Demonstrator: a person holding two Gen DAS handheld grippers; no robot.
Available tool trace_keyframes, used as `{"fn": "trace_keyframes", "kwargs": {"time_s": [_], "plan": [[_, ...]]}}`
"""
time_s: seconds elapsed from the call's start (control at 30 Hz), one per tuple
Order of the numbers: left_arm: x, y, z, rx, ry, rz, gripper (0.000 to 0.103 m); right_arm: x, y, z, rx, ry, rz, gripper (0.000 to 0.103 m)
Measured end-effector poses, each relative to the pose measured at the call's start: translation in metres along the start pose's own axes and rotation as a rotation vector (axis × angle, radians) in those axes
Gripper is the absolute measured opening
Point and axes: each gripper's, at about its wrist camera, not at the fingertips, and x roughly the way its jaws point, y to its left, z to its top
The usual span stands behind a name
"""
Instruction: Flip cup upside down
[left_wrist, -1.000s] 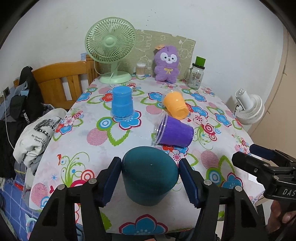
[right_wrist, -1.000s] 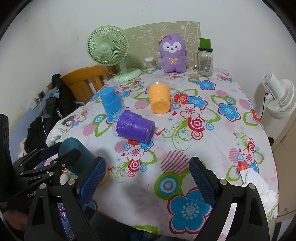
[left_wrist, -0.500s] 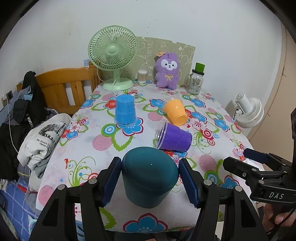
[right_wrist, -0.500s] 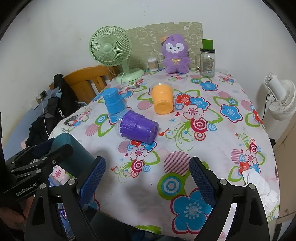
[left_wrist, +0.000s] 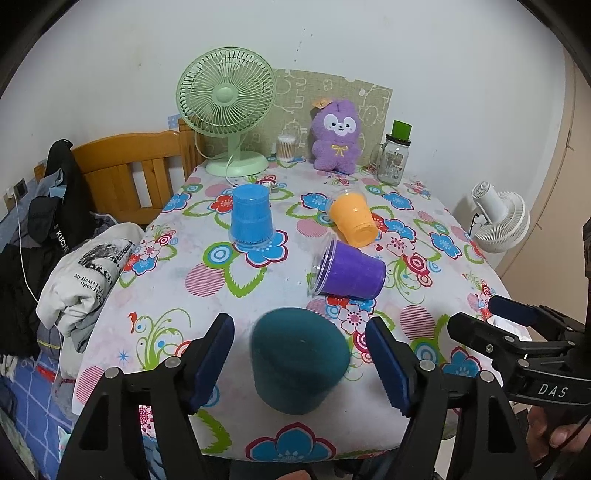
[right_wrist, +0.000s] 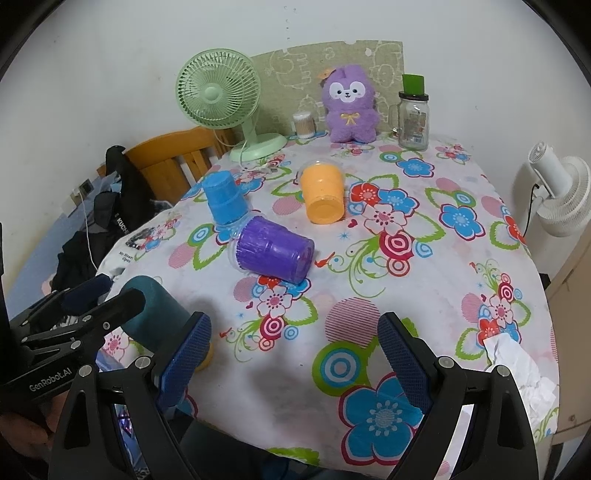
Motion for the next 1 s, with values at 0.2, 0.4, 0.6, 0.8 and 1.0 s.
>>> {"fn": "trace_keyframes", "kwargs": {"time_s": [0.2,0.4,0.6,0.8,1.0], "plan": [[-0.006,0.003,0.001,-0.008,-0.018,0.007,0.079,0.000,0.005,0.002,-0.013,-0.005,0.004,0.093],[-0.019,0.011,0.003,-0.028,-0.064,0.039,0.097,-0.005,0.014,0.008,-0.032,-0.026,0.004,0.093],[-0.030,0.016,0.007,-0.035,-0.112,0.064,0.103,-0.011,0.024,0.015,-0.056,-0.052,0.017,0.093],[-0.044,0.019,0.014,-0.036,-0.155,0.073,0.103,-0.022,0.030,0.023,-0.064,-0.100,0.020,0.098],[-0.059,0.021,0.020,-0.037,-0.199,0.074,0.103,-0.036,0.036,0.031,-0.068,-0.155,0.015,0.103]]}}
